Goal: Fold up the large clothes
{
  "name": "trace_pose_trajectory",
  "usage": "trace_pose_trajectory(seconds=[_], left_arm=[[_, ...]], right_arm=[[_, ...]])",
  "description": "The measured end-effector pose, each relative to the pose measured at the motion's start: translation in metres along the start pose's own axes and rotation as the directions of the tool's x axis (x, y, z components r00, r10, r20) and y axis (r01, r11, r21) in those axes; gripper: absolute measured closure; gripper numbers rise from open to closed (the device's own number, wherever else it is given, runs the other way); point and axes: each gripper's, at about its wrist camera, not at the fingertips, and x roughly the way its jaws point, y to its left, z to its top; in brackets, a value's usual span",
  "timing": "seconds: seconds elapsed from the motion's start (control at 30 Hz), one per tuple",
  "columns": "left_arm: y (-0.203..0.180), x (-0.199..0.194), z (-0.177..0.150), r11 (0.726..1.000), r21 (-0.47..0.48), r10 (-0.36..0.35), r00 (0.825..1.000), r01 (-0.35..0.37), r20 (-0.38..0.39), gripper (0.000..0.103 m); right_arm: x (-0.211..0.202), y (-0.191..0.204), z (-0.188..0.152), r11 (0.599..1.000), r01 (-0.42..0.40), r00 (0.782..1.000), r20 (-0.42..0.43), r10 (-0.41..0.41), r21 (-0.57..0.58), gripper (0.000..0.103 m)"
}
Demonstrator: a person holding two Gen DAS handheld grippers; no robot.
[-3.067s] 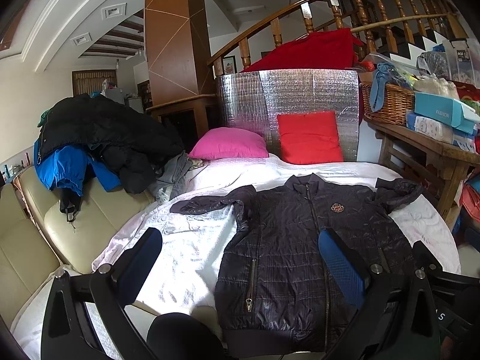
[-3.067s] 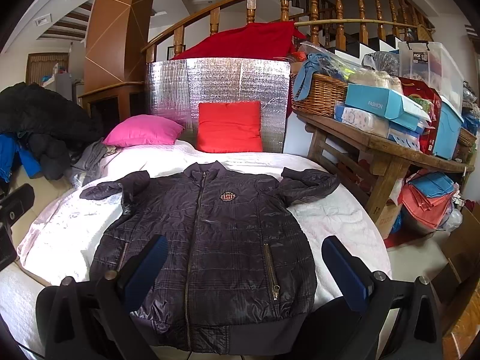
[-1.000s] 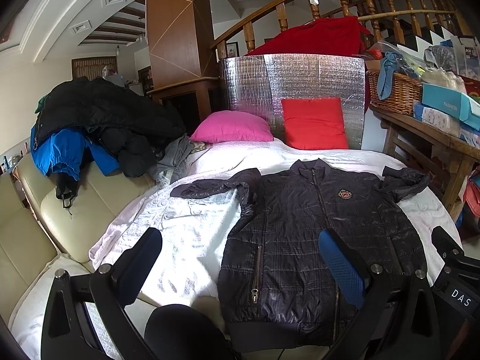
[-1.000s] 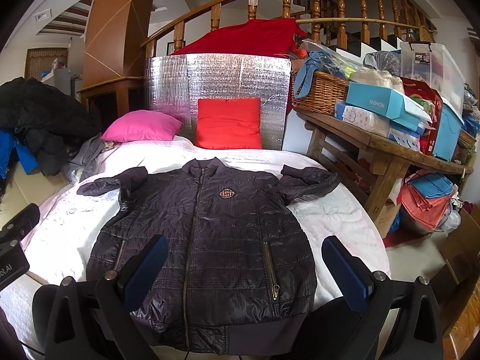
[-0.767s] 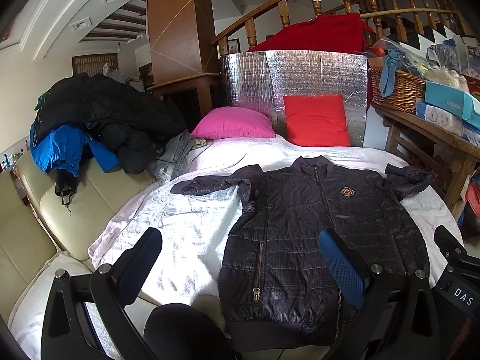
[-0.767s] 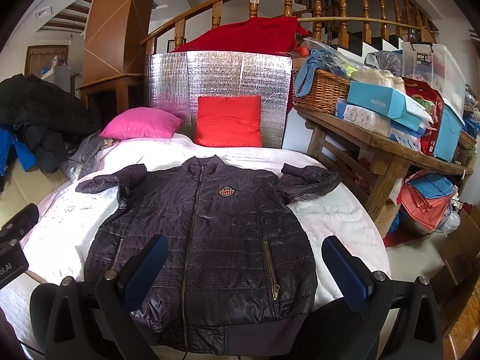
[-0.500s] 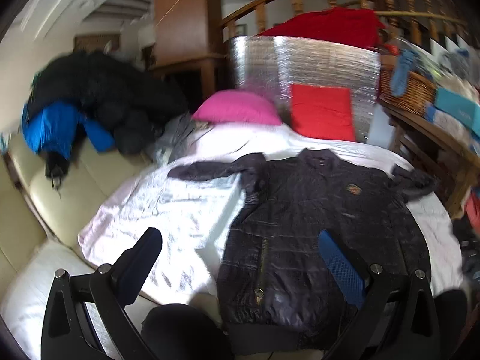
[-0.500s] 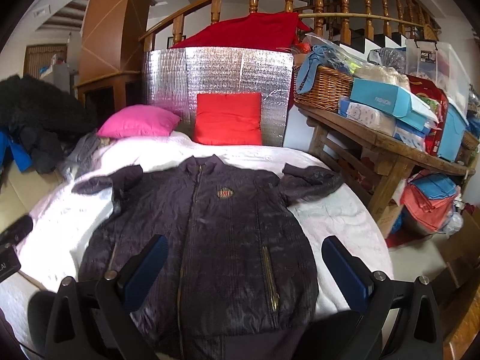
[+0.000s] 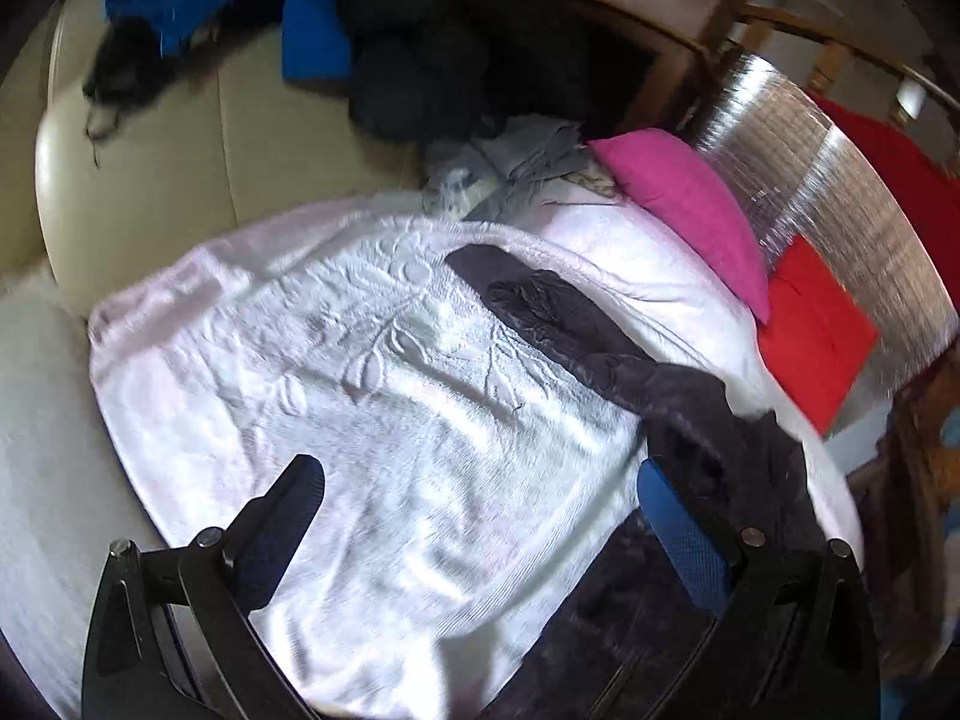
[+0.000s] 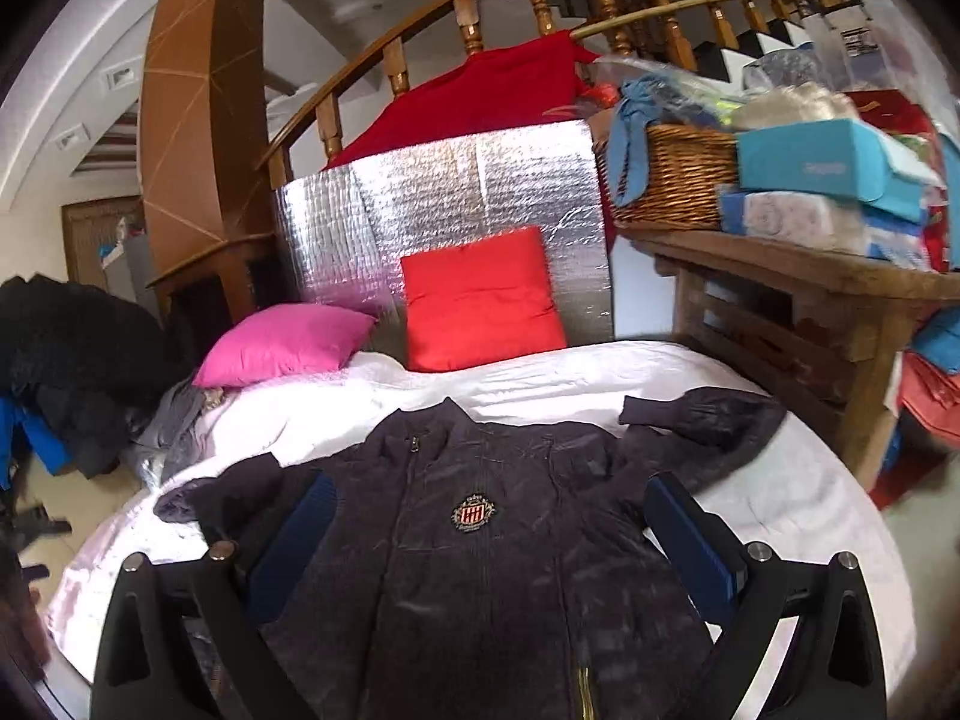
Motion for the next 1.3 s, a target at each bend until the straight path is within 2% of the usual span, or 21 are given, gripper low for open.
trace_pose_trajectory(seconds=[0.07,0.13,0.17,0.23,0.3,0.37,0.4,0.47,0.53,0.63,0.67,0.77,0.83,0.87,0.93,0.97,1.03,1.1,1.17,1.27,1.3], left_arm=[[-0.003,0.012,0.002,0.998,-0.065,0.005,1.000,-0.005,-0.006,0.000],[-0.017,0.015,-0.004,0.997,-0.081,0.010,0.998,-0.005,0.057,0.000],[-0.031,0.017,-0.008,0.999,-0.045,0.024,0.995,-0.019,0.098,0.000],[-0.054,0.024,-0.005,0.999,0.033,0.028,0.991,-0.033,0.131,0.000],[-0.069,0.043,0.007,0.996,0.080,0.032,0.994,-0.040,0.101,0.000],[-0.068,0.066,0.019,0.999,0.008,0.034,0.999,-0.034,0.022,0.000],[-0.061,0.070,0.019,0.999,-0.038,0.016,1.000,-0.015,0.017,0.000],[-0.055,0.069,0.011,0.995,-0.104,0.005,0.998,0.002,0.063,0.000],[-0.063,0.066,-0.001,0.996,-0.078,0.056,0.990,-0.046,0.129,0.000],[-0.091,0.065,-0.016,0.995,0.034,0.086,0.980,-0.094,0.177,0.000],[-0.102,0.064,-0.022,0.992,0.081,0.079,0.977,-0.097,0.198,0.000],[-0.137,0.053,-0.039,0.971,0.213,0.044,0.957,-0.109,0.285,0.000],[-0.154,0.045,-0.049,0.959,0.266,0.004,0.946,-0.096,0.324,0.000],[-0.160,0.041,-0.054,0.953,0.290,-0.015,0.940,-0.090,0.340,0.000],[-0.171,0.038,-0.064,0.940,0.332,-0.042,0.936,-0.082,0.350,0.000],[-0.174,0.039,-0.068,0.933,0.351,-0.053,0.935,-0.078,0.350,0.000],[-0.179,0.040,-0.076,0.923,0.377,-0.062,0.932,-0.082,0.356,0.000],[-0.182,0.041,-0.082,0.915,0.393,-0.066,0.931,-0.086,0.358,0.000],[-0.184,0.041,-0.088,0.912,0.404,-0.088,0.931,-0.067,0.353,0.000],[-0.192,0.039,-0.097,0.894,0.445,-0.118,0.930,-0.053,0.348,0.000],[-0.195,0.038,-0.101,0.885,0.464,-0.131,0.930,-0.047,0.343,0.000]], right_arm=[[0.023,-0.004,-0.004,1.000,-0.009,1.000,-0.014,0.009,-0.020,0.000],[0.041,-0.018,-0.007,0.999,-0.051,0.998,-0.028,0.051,-0.011,0.000],[0.045,-0.028,-0.007,0.999,-0.050,0.998,-0.022,0.050,0.012,0.000],[0.051,-0.054,-0.009,0.995,-0.040,0.999,-0.019,0.042,0.086,0.000],[0.062,-0.083,-0.012,0.979,-0.046,0.997,-0.043,0.056,0.201,0.000],[0.069,-0.103,-0.016,0.959,-0.043,0.996,-0.064,0.064,0.281,0.000],[0.075,-0.112,-0.016,0.951,-0.037,0.995,-0.081,0.065,0.307,0.000],[0.084,-0.130,-0.015,0.937,-0.026,0.994,-0.092,0.062,0.348,0.000],[0.092,-0.159,-0.013,0.914,0.024,0.996,-0.087,0.012,0.405,0.000],[0.108,-0.211,-0.011,0.836,0.078,0.995,-0.089,-0.035,0.544,0.000],[0.118,-0.235,-0.014,0.788,0.085,0.995,-0.098,-0.032,0.609,0.000],[0.150,-0.288,-0.030,0.647,0.057,0.992,-0.119,0.052,0.760,0.000],[0.170,-0.311,-0.039,0.562,0.018,0.991,-0.091,0.101,0.827,0.000],[0.181,-0.320,-0.042,0.529,-0.002,0.990,-0.073,0.121,0.849,0.000],[0.200,-0.330,-0.045,0.506,-0.011,0.988,-0.068,0.137,0.862,0.007],[0.209,-0.334,-0.046,0.502,-0.003,0.989,-0.072,0.130,0.865,0.011],[0.224,-0.335,-0.046,0.519,0.019,0.990,-0.090,0.113,0.855,0.044],[0.236,-0.330,-0.042,0.566,0.064,0.987,-0.137,0.088,0.822,0.069],[0.235,-0.313,-0.029,0.627,0.067,0.989,-0.134,0.060,0.776,0.072],[0.224,-0.272,0.003,0.770,0.032,0.995,-0.097,0.039,0.637,0.074],[0.218,-0.255,0.013,0.805,-0.001,0.996,-0.068,0.051,0.593,0.074]])
